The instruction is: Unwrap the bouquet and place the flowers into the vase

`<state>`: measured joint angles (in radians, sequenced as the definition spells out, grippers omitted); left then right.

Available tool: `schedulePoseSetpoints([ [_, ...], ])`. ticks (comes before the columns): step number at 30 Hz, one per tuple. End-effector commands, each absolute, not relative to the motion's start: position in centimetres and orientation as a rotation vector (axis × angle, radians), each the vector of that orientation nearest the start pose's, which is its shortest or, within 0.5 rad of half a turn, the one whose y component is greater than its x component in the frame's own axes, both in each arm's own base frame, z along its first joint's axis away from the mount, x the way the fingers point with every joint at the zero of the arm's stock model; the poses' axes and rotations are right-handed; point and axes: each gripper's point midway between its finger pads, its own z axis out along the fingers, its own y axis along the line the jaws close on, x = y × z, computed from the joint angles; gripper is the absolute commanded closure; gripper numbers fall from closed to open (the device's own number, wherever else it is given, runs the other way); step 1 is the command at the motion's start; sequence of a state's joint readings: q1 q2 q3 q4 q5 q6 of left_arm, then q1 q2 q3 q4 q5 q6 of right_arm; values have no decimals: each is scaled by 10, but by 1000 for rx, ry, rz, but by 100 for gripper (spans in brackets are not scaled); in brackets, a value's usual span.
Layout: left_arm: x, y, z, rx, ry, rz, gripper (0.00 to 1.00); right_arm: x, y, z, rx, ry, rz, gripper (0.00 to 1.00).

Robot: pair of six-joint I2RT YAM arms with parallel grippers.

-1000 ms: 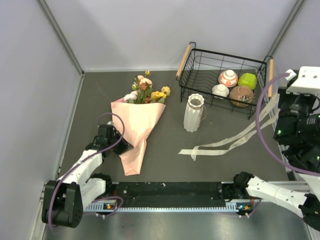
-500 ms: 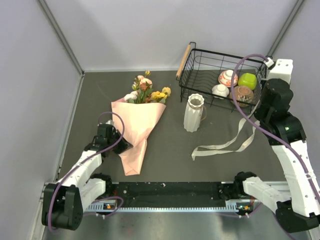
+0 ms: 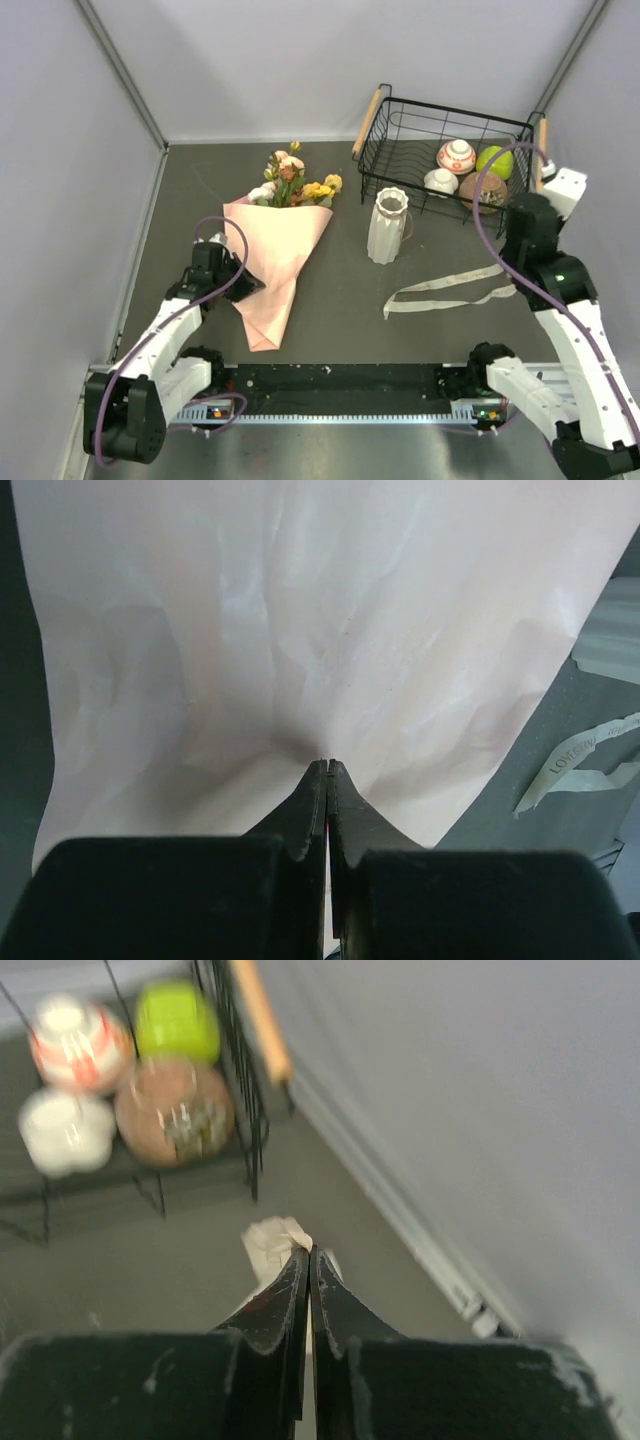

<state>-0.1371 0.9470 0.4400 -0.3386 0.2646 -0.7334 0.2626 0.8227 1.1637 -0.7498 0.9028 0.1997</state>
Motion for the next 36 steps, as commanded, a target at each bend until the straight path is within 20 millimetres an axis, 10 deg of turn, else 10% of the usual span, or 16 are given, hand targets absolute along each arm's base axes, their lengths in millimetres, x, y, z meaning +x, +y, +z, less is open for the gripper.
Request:
schedulePoseSetpoints([
  [1, 245, -112, 98, -506, 2354, -754, 100, 232, -49, 238, 696, 1977, -330, 100],
  [5, 247, -120, 123, -431, 2319, -812, 91, 219, -61, 182, 901, 2065, -294, 93],
  [7, 250, -120, 141, -388, 2274, -821, 72, 211, -66, 176, 950, 2058, -293, 59],
  [8, 248, -117, 143, -392, 2274, -801, 65, 209, -68, 176, 944, 2053, -304, 21],
  [10, 249, -112, 156, -389, 2228, -775, 53, 207, -70, 184, 892, 2042, -313, 2],
  [14, 252, -97, 166, -411, 2176, -708, 35, 220, -38, 213, 685, 2053, -91, 1],
  [21, 262, -75, 162, -523, 2173, -727, 27, 213, 74, 261, 232, 1918, 397, 1],
  [29, 256, -60, 156, -598, 2172, -690, 28, 170, 191, 264, -265, 1897, 442, 1],
  [36, 250, -35, 138, -732, 2220, -545, 16, 122, 341, 231, -753, 1870, 845, 1],
])
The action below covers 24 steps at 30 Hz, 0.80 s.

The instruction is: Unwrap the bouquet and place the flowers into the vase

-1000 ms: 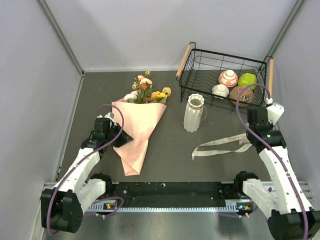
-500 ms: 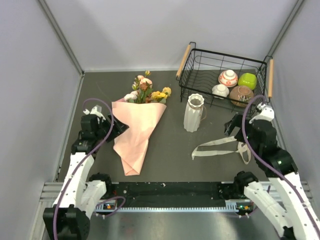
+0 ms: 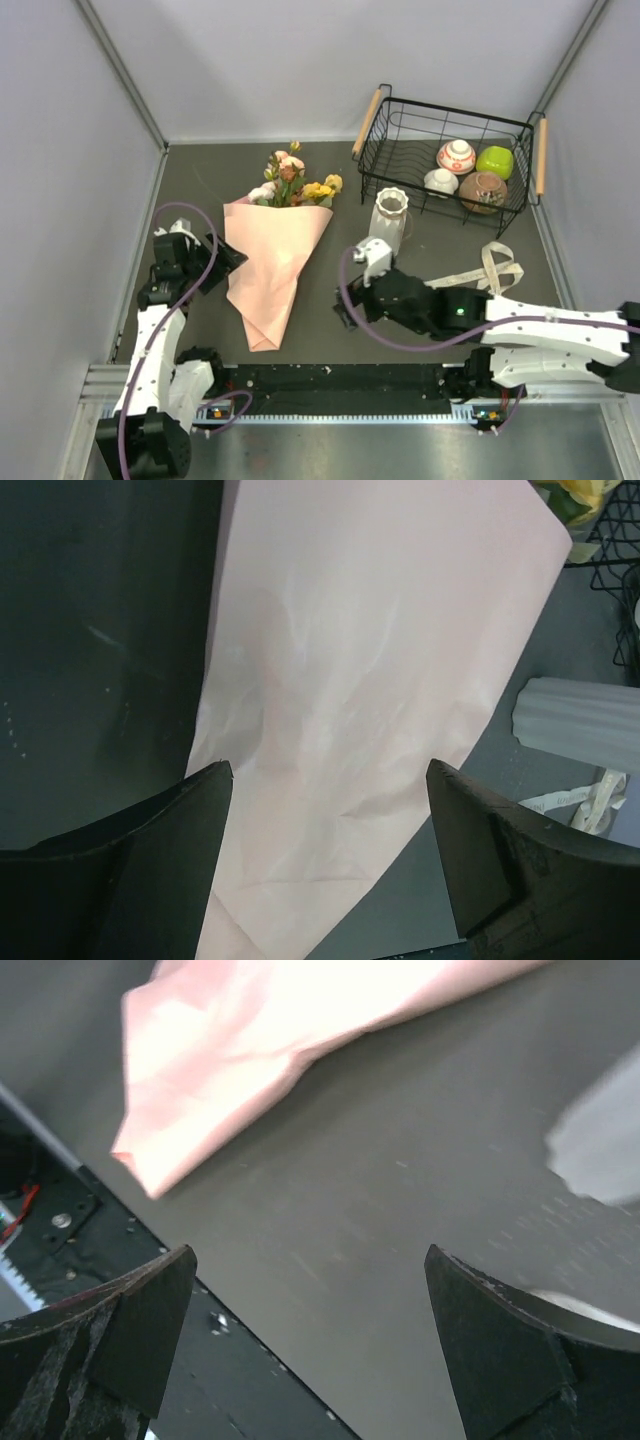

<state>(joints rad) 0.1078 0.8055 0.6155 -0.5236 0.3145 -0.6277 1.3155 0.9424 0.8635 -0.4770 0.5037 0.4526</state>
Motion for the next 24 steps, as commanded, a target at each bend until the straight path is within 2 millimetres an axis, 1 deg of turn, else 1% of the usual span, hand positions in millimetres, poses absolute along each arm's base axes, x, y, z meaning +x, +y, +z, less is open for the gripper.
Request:
schedulePoseSetpoints([
  [1, 250, -34, 135, -745, 2232, -545, 15, 117, 367, 223, -848, 1880, 874, 1],
  [2, 250, -32, 134, -757, 2234, -552, 15, 117, 378, 218, -888, 1897, 879, 1],
  [3, 249, -35, 130, -754, 2256, -577, 15, 124, 386, 214, -899, 1920, 871, 1],
  [4, 248, -35, 129, -757, 2263, -581, 15, 126, 404, 199, -934, 1972, 885, 1],
  [5, 248, -34, 127, -767, 2264, -582, 15, 128, 412, 193, -942, 1997, 918, 2],
  [6, 246, -34, 123, -773, 2282, -585, 14, 130, 419, 185, -942, 2059, 1008, 2],
  [7, 246, -33, 121, -780, 2284, -584, 14, 134, 432, 174, -937, 2091, 1049, 6],
  [8, 246, -34, 120, -785, 2287, -590, 14, 137, 437, 168, -923, 2120, 1081, 8],
  [9, 247, -36, 117, -795, 2289, -610, 14, 140, 441, 164, -901, 2147, 1133, 9],
  [10, 247, -37, 115, -802, 2291, -625, 14, 144, 444, 160, -889, 2157, 1147, 13],
  [11, 248, -38, 112, -814, 2295, -637, 14, 149, 449, 146, -876, 2190, 1143, 15],
  [12, 248, -39, 106, -838, 2318, -643, 15, 150, 453, 145, -857, 2209, 1167, 17],
  [13, 248, -41, 104, -839, 2334, -654, 16, 159, 453, 138, -825, 2237, 1169, 20],
  [14, 248, -41, 102, -841, 2346, -659, 18, 163, 457, 131, -803, 2249, 1189, 22],
  [15, 248, -42, 97, -856, 2370, -662, 19, 164, 456, 125, -767, 2284, 1221, 23],
  [16, 251, -42, 95, -853, 2365, -666, 21, 175, 454, 121, -721, 2294, 1233, 25],
  [17, 252, -43, 93, -851, 2367, -675, 23, 180, 454, 118, -691, 2304, 1252, 27],
  [18, 252, -43, 89, -861, 2378, -676, 25, 181, 458, 110, -672, 2319, 1296, 28],
  [19, 253, -43, 87, -863, 2378, -676, 26, 190, 457, 107, -653, 2322, 1304, 33],
  [22, 256, -40, 83, -858, 2377, -657, 27, 200, 463, 92, -676, 2334, 1279, 42],
  [24, 263, -37, 82, -840, 2370, -640, 30, 208, 468, 87, -691, 2327, 1243, 43],
])
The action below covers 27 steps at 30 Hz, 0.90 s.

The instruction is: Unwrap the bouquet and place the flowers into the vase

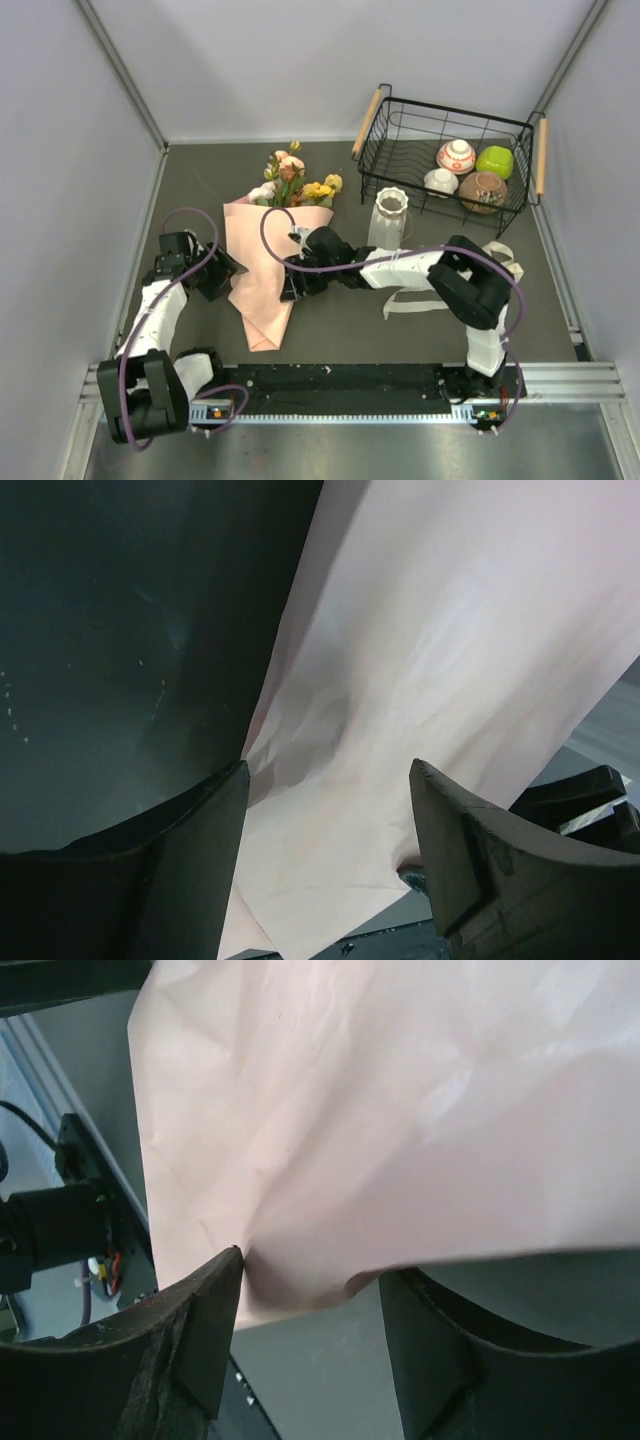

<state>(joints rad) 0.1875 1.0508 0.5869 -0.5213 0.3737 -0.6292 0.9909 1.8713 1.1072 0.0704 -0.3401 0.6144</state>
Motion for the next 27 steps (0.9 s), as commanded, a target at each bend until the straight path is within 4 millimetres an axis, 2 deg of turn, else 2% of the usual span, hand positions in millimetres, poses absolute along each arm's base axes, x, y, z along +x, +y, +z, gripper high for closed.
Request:
schedulePoseSetpoints([
  [1, 264, -36, 81, -836, 2374, -635, 31, 211, 470, 85, -696, 2327, 1238, 44],
  [3, 270, -35, 78, -833, 2391, -632, 35, 221, 476, 87, -689, 2311, 1225, 45],
  [5, 278, -34, 80, -826, 2397, -641, 40, 226, 480, 78, -686, 2327, 1212, 46],
  [6, 281, -35, 75, -830, 2416, -646, 46, 233, 485, 82, -676, 2312, 1218, 52],
  [7, 284, -34, 75, -829, 2415, -648, 48, 237, 486, 73, -667, 2326, 1214, 56],
  [10, 296, -28, 75, -831, 2415, -623, 62, 253, 498, 79, -648, 2292, 1221, 63],
  [11, 303, -26, 78, -832, 2410, -615, 66, 258, 501, 72, -647, 2295, 1216, 65],
  [13, 308, -22, 81, -826, 2410, -587, 72, 276, 509, 80, -635, 2261, 1235, 66],
  [14, 316, -20, 87, -816, 2401, -584, 74, 281, 510, 69, -632, 2288, 1230, 66],
  [15, 319, -20, 91, -807, 2395, -587, 76, 289, 517, 80, -644, 2257, 1253, 67],
  [17, 327, -18, 99, -792, 2383, -587, 79, 301, 517, 80, -636, 2259, 1240, 67],
  [20, 332, -20, 108, -758, 2369, -608, 85, 303, 516, 93, -685, 2259, 1226, 46],
  [21, 331, -22, 109, -745, 2369, -624, 88, 298, 509, 100, -701, 2278, 1208, 33],
  [23, 330, -28, 112, -692, 2360, -667, 97, 291, 500, 111, -716, 2287, 1195, 27],
  [24, 328, -30, 112, -684, 2363, -675, 100, 283, 488, 108, -725, 2309, 1169, 22],
  [25, 327, -31, 113, -675, 2362, -685, 100, 276, 478, 130, -730, 2283, 1166, 21],
  [26, 325, -35, 115, -649, 2357, -706, 100, 271, 470, 140, -738, 2270, 1157, 20],
  [27, 324, -42, 120, -617, 2348, -759, 100, 260, 456, 133, -765, 2287, 1130, 16],
])
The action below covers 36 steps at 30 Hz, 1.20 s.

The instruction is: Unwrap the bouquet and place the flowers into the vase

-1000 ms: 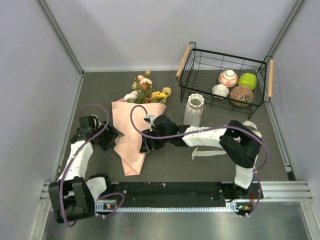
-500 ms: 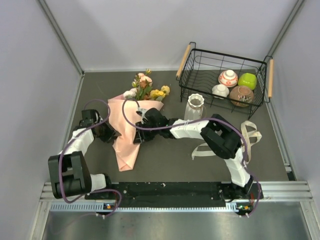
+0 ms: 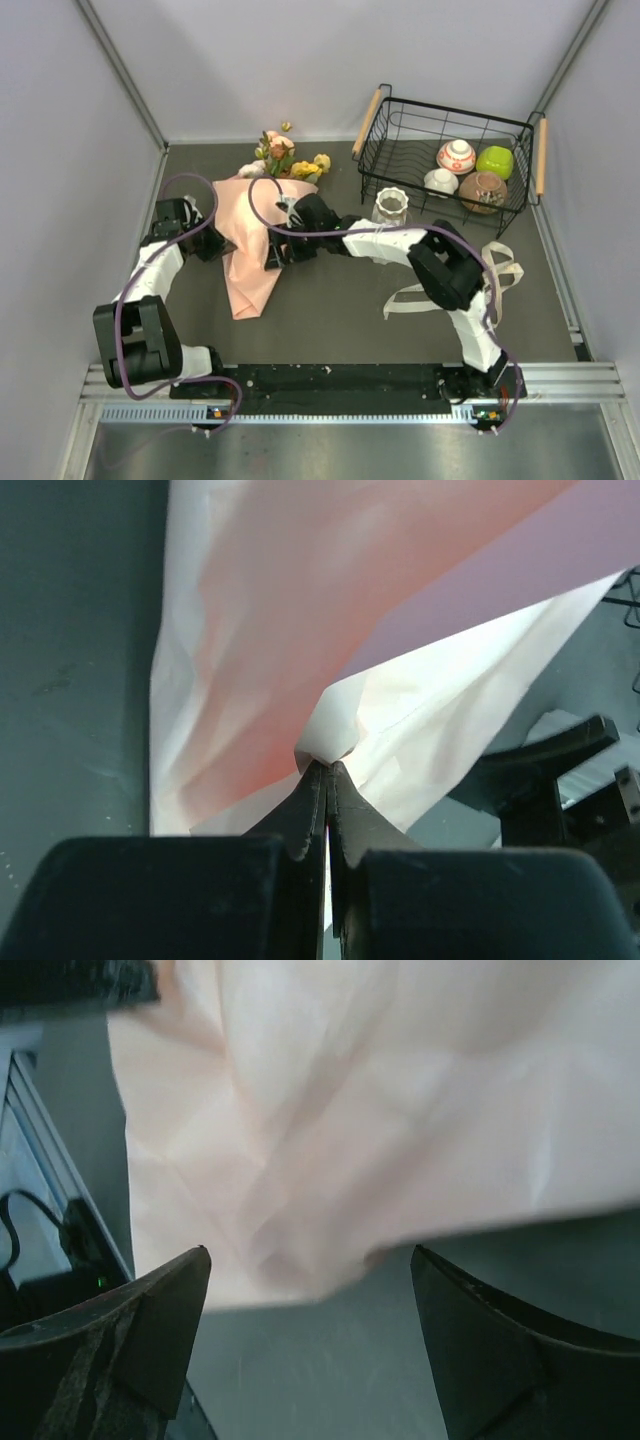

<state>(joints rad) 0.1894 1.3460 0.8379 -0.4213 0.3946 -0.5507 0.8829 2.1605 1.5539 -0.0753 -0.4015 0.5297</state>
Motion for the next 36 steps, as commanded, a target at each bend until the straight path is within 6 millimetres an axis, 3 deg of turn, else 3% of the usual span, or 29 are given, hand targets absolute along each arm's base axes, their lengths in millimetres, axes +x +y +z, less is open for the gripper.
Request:
schedulePoseSetpoints([
  [1, 323, -49, 123, -586, 2346, -791, 100, 250, 446, 164, -787, 2225, 1139, 14],
  [3, 320, -64, 133, -521, 2339, -854, 100, 230, 430, 171, -860, 2197, 1077, 10],
  [5, 317, -84, 143, -457, 2344, -886, 100, 212, 413, 207, -892, 2128, 1062, 8],
  [7, 312, -109, 148, -399, 2358, -911, 100, 198, 401, 230, -911, 2079, 1068, 7],
  [8, 308, -122, 150, -393, 2365, -939, 100, 190, 389, 255, -903, 2028, 1090, 7],
  [10, 303, -148, 153, -340, 2371, -965, 100, 183, 377, 277, -896, 1981, 1089, 5],
  [11, 300, -157, 152, -358, 2382, -989, 100, 179, 363, 300, -873, 1931, 1082, 5],
  [15, 288, -196, 145, -290, 2418, -1040, 97, 181, 331, 331, -824, 1842, 984, 1],
  [19, 265, -239, 143, -125, 2476, -1088, 78, 194, 313, 323, -752, 1880, 938, 1],
  [20, 260, -246, 145, -80, 2474, -1109, 68, 199, 312, 319, -735, 1899, 939, 1],
  [22, 243, -268, 155, 50, 2461, -1196, 60, 203, 316, 312, -726, 1932, 947, 1],
  [24, 224, -278, 163, 168, 2447, -1259, 54, 204, 321, 316, -728, 1935, 963, 1],
  [25, 217, -276, 159, 188, 2452, -1264, 41, 207, 323, 312, -722, 1954, 954, 1],
  [26, 212, -272, 169, 217, 2405, -1271, 32, 211, 322, 317, -705, 1945, 935, 1],
  [27, 209, -268, 171, 220, 2378, -1256, 6, 214, 322, 317, -694, 1946, 921, 1],
  [28, 203, -261, 162, 215, 2383, -1232, 1, 218, 320, 317, -683, 1946, 902, 1],
  [29, 198, -254, 173, 232, 2323, -1218, 1, 224, 320, 317, -661, 1947, 874, 1],
  [31, 196, -236, 166, 186, 2330, -1115, 2, 230, 322, 312, -662, 1959, 855, 1],
  [33, 193, -222, 180, 155, 2260, -1064, 5, 236, 331, 294, -665, 2007, 846, 2],
  [34, 198, -210, 176, 95, 2253, -980, 12, 238, 334, 284, -667, 2032, 846, 3],
  [36, 202, -186, 192, 4, 2179, -876, 19, 239, 344, 259, -659, 2094, 856, 10],
])
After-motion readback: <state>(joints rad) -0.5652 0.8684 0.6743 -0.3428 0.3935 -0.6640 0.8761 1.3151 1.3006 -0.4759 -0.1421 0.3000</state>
